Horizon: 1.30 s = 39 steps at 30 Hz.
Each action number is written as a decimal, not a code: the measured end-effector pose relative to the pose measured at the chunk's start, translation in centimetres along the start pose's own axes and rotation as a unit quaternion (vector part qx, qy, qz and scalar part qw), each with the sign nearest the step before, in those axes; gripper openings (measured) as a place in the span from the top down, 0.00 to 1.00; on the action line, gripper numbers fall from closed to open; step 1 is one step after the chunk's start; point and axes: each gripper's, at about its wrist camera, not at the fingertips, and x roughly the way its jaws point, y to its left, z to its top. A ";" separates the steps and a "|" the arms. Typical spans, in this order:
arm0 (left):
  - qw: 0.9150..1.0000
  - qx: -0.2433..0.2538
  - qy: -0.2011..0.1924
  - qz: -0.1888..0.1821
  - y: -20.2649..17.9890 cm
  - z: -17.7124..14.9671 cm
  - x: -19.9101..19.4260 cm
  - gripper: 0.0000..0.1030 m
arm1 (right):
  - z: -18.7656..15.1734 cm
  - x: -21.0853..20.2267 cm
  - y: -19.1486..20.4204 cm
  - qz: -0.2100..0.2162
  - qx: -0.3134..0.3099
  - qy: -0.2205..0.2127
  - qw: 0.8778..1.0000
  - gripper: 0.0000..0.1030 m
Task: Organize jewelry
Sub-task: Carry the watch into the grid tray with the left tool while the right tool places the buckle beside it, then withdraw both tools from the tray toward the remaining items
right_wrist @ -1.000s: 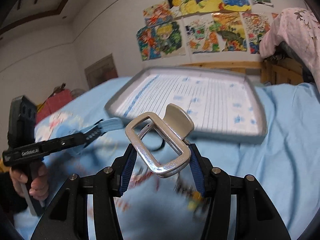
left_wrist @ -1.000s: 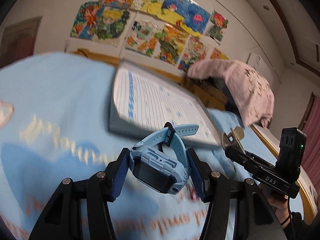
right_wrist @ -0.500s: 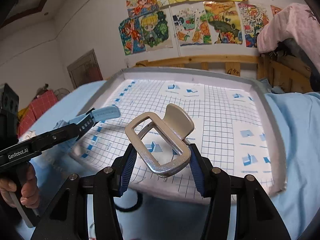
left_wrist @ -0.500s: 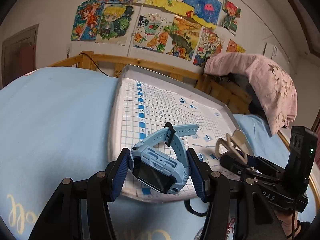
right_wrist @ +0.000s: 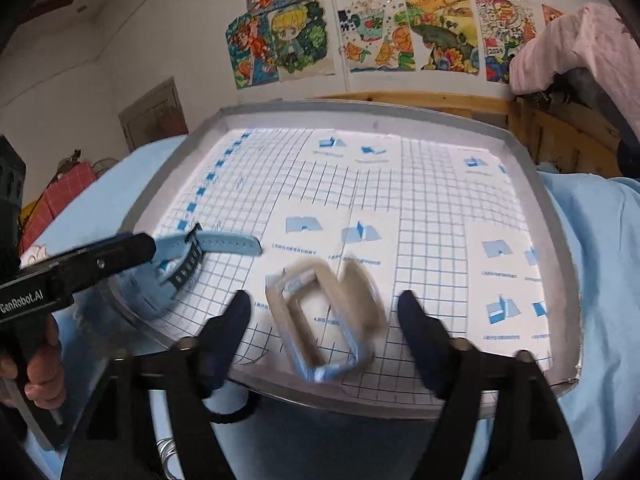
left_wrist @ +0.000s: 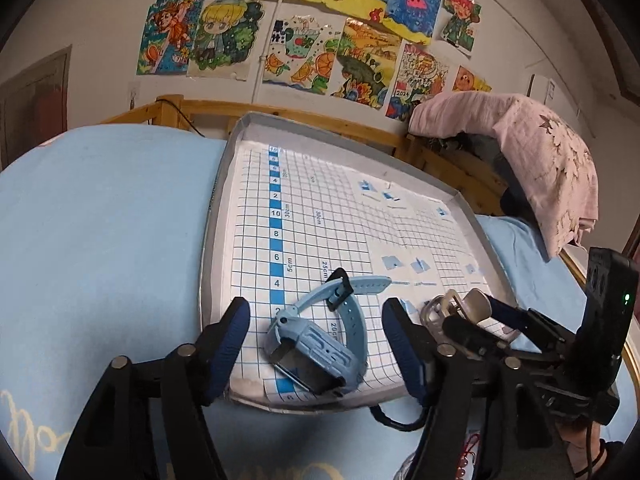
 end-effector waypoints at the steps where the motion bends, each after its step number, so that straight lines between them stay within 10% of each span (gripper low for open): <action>1: 1.000 0.002 -0.006 0.001 -0.2 -0.1 -0.4 0.25 | 0.0 -0.4 -0.2 -0.002 0.004 -0.007 1.000 0.29; 9: 0.995 -0.012 -0.095 -0.001 -0.7 -1.9 -6.3 0.00 | -2.8 -8.5 -2.4 -0.015 0.039 -0.126 0.991 0.09; 16: 0.985 0.003 -0.169 0.023 -3.0 -4.7 -12.1 0.00 | -4.8 -16.1 -2.4 -0.027 0.021 -0.203 0.979 0.01; 39: 0.971 0.079 -0.223 0.040 -7.7 -13.8 -21.1 0.00 | -14.2 -27.7 -0.5 -0.082 -0.021 -0.234 0.969 0.01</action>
